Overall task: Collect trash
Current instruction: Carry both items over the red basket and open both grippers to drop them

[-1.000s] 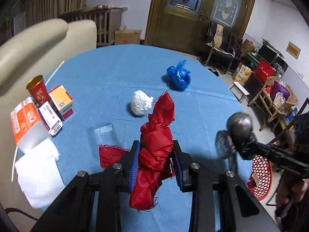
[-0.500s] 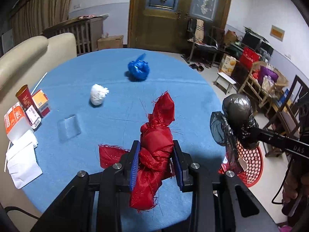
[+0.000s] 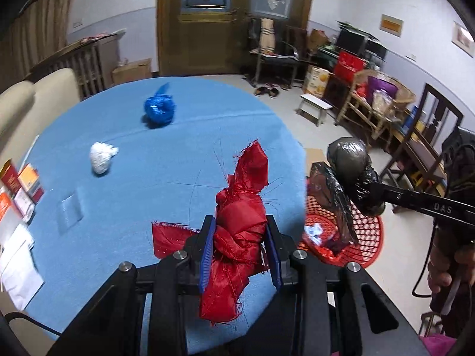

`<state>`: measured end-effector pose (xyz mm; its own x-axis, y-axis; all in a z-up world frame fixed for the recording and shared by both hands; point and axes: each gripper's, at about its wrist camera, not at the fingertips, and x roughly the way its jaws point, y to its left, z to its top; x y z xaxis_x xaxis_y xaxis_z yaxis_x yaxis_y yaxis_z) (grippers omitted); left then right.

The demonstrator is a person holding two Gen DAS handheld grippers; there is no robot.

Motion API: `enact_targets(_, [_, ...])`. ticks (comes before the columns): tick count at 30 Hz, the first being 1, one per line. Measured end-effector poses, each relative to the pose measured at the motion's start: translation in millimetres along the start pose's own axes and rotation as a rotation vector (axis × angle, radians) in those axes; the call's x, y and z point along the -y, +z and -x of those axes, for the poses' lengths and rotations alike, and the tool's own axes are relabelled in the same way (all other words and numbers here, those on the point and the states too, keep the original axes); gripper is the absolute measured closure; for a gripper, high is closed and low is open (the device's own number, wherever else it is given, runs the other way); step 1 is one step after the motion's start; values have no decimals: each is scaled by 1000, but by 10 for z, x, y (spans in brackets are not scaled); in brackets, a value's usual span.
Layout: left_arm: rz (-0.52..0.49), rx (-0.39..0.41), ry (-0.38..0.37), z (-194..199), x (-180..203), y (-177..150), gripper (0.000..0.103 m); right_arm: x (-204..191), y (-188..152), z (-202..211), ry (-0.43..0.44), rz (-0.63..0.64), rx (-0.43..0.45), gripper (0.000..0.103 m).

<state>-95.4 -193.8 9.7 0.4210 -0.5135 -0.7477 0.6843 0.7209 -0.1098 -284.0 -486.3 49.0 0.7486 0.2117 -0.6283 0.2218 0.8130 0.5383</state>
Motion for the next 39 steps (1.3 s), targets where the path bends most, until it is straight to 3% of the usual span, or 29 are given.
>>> enact_targets(12, [-129,-81,-148,-445,610,272,69,554,3,319,-75,-111,53,69])
enact_targets(21, [-216,-178,-262,-886,1157,337,69,1164,-146,442,-162,-263,50,69])
enact_targets(31, [-241,-271,-287,-1316,1485,283,67,1544,-284,438,-194,-371,38,67])
enact_targets(35, [-238,-282,-281,-1379,1530,289,60,1633,-321,375,-187,-410,33,67])
enact_targets(39, [-225,-271,-273,-1380,1503,296,43,1701,-327,317,-179,-446,16,66])
